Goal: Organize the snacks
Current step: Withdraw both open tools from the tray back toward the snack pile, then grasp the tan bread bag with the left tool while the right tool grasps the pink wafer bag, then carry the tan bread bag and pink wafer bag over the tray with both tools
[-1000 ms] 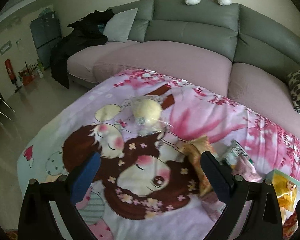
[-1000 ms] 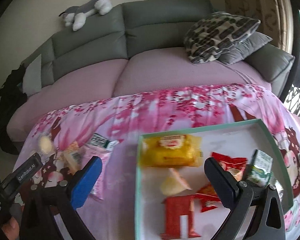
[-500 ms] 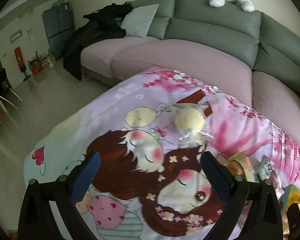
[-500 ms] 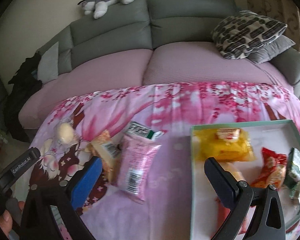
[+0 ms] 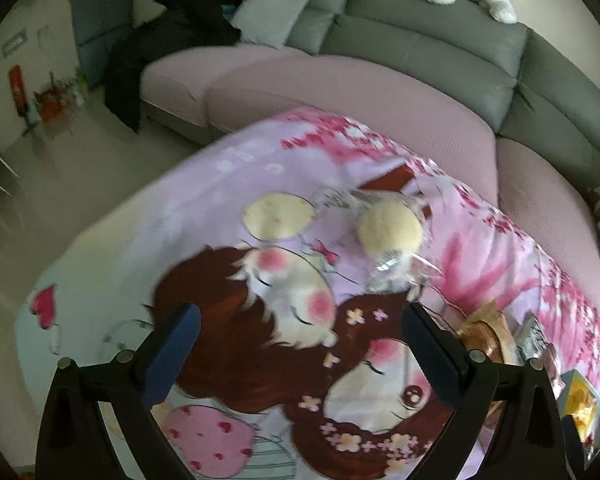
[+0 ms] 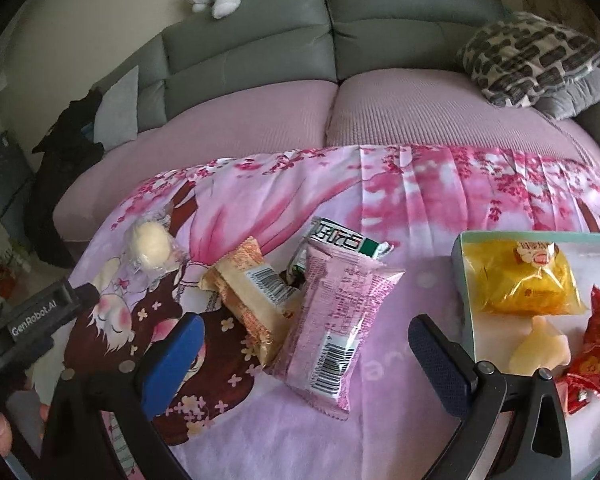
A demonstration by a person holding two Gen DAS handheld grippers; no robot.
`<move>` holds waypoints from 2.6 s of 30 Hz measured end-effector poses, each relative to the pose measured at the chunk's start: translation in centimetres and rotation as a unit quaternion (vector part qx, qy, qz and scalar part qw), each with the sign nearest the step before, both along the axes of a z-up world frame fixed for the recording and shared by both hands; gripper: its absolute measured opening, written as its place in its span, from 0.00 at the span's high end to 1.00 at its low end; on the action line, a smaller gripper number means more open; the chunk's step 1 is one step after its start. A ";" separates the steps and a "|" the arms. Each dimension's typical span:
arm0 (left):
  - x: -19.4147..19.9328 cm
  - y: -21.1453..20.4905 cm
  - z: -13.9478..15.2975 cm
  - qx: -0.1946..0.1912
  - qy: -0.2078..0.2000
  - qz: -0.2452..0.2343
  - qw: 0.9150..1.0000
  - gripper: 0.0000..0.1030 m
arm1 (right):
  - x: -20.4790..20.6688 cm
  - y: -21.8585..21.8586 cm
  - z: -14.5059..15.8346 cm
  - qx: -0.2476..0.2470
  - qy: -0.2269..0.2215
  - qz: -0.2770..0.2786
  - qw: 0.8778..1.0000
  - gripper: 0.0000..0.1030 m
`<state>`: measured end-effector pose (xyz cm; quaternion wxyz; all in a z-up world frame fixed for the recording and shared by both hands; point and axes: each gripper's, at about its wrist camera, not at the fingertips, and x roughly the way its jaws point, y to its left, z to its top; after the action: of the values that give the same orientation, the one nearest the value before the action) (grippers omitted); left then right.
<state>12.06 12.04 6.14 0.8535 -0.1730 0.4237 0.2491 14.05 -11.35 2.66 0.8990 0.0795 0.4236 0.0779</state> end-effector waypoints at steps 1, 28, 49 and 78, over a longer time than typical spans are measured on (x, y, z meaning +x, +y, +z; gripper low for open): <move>0.4 -0.3 -0.3 -0.010 0.000 -0.009 1.000 0.03 | 0.1 -0.3 -0.2 0.003 0.002 -0.007 1.000 0.00; 7.3 -8.9 -5.3 -0.164 0.003 -0.169 0.972 0.03 | 1.4 -3.1 -3.0 0.045 0.037 -0.050 0.997 0.28; 6.2 -7.1 -4.8 -0.074 0.045 -0.130 0.988 0.03 | 1.2 -3.9 -2.9 0.060 0.045 -0.055 0.996 0.36; 4.7 -10.0 -1.2 -0.102 -0.015 -0.190 0.976 0.64 | -0.3 -6.1 0.5 0.117 0.001 -0.046 0.992 0.58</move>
<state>16.80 2.04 4.90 0.8691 -0.1793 0.4596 0.0357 13.73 -17.47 3.16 0.8859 0.2034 0.4081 0.0850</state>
